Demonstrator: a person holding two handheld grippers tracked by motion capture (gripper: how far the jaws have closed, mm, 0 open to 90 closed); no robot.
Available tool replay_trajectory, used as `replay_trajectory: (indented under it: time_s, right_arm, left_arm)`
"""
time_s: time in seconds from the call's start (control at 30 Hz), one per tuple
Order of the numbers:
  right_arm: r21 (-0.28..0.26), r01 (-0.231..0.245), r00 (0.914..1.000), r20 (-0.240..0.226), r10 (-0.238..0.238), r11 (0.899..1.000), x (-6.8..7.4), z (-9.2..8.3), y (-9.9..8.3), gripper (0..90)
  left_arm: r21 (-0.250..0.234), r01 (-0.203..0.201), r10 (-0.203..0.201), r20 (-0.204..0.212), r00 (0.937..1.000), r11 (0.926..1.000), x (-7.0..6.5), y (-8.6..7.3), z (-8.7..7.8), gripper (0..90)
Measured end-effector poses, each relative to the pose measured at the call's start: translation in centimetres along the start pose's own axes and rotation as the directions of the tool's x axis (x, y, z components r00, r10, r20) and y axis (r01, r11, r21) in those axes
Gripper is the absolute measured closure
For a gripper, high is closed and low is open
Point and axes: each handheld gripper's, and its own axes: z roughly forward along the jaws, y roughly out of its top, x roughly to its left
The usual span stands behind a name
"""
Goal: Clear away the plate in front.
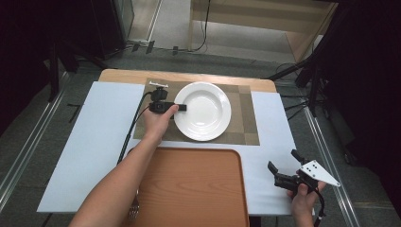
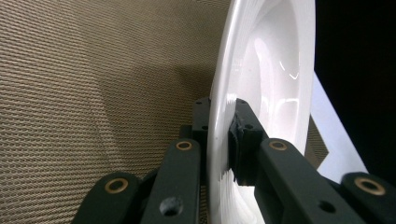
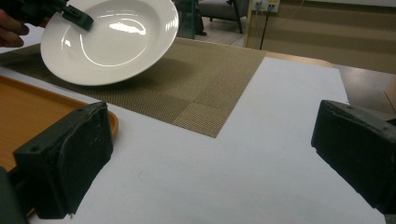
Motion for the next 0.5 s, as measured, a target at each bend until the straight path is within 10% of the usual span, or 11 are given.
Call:
replay_trajectory:
  time_s: [0.5]
  right_arm:
    - [0.000,0.005,1.0000,-0.002,-0.005,1.000,0.1,0.0,0.0,0.0]
  left_arm:
    - [-0.038,-0.014,0.016,0.041,0.9990,0.9992,-0.2,0.1,-2.4,81.6]
